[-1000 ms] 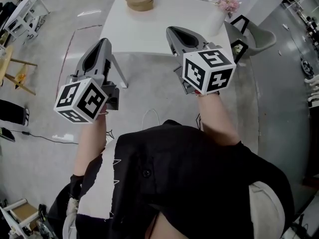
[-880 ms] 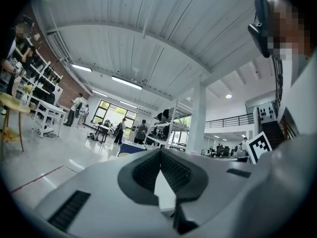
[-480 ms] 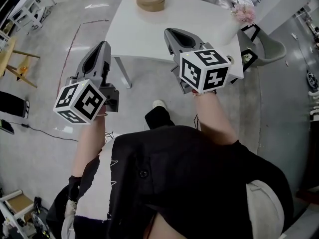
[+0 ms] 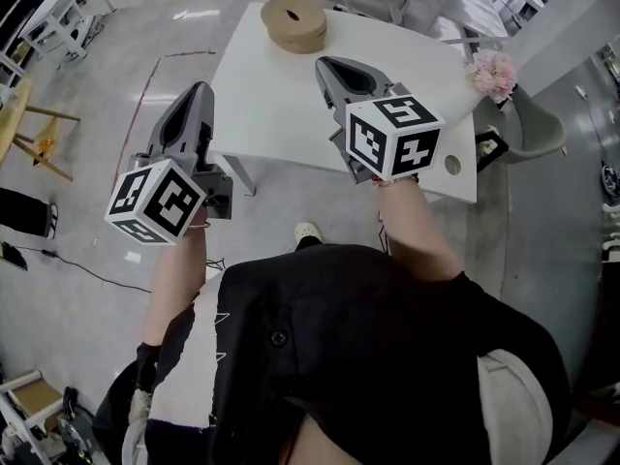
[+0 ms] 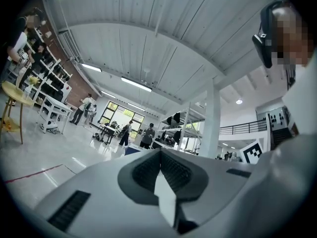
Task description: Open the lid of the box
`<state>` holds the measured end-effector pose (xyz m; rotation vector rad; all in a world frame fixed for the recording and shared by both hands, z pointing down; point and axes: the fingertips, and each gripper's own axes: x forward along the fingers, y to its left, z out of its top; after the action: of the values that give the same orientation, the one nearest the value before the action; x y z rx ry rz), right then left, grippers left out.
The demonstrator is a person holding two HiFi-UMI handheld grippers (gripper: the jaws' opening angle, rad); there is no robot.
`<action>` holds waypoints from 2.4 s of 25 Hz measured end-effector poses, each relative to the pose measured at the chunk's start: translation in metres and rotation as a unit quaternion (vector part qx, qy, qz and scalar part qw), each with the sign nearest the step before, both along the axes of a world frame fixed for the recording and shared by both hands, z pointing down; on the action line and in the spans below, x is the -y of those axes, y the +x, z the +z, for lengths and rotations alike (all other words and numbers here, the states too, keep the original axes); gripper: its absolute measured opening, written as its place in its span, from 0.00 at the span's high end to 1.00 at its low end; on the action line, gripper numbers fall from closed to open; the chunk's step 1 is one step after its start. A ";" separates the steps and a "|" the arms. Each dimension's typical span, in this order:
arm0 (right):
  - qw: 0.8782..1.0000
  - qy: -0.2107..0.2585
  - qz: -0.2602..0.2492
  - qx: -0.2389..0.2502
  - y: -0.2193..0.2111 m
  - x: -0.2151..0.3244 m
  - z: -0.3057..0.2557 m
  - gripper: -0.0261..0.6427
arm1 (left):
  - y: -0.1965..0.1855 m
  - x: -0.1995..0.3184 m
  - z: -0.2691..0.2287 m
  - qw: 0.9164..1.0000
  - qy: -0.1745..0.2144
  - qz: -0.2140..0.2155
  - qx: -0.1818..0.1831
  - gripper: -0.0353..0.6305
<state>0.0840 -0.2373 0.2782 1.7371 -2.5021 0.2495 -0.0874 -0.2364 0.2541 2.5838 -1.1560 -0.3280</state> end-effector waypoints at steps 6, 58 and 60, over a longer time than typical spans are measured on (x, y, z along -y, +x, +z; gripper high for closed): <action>1.000 -0.010 -0.012 0.000 0.026 0.055 0.009 0.95 | 0.026 0.049 0.008 1.000 -0.009 -0.008 -0.003 0.93; 0.903 -0.105 -0.187 -0.372 0.055 0.249 0.194 0.75 | -0.025 0.128 0.110 0.976 -0.131 -0.173 0.025 0.93; 0.899 -0.099 -0.195 -0.379 0.049 0.251 0.194 0.75 | -0.028 0.127 0.113 0.975 -0.130 -0.178 0.022 0.93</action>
<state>0.1332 -0.4885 0.4722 0.9476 -2.0591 -0.1741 -0.1158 -0.3631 0.3671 2.1645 -1.5669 -0.1801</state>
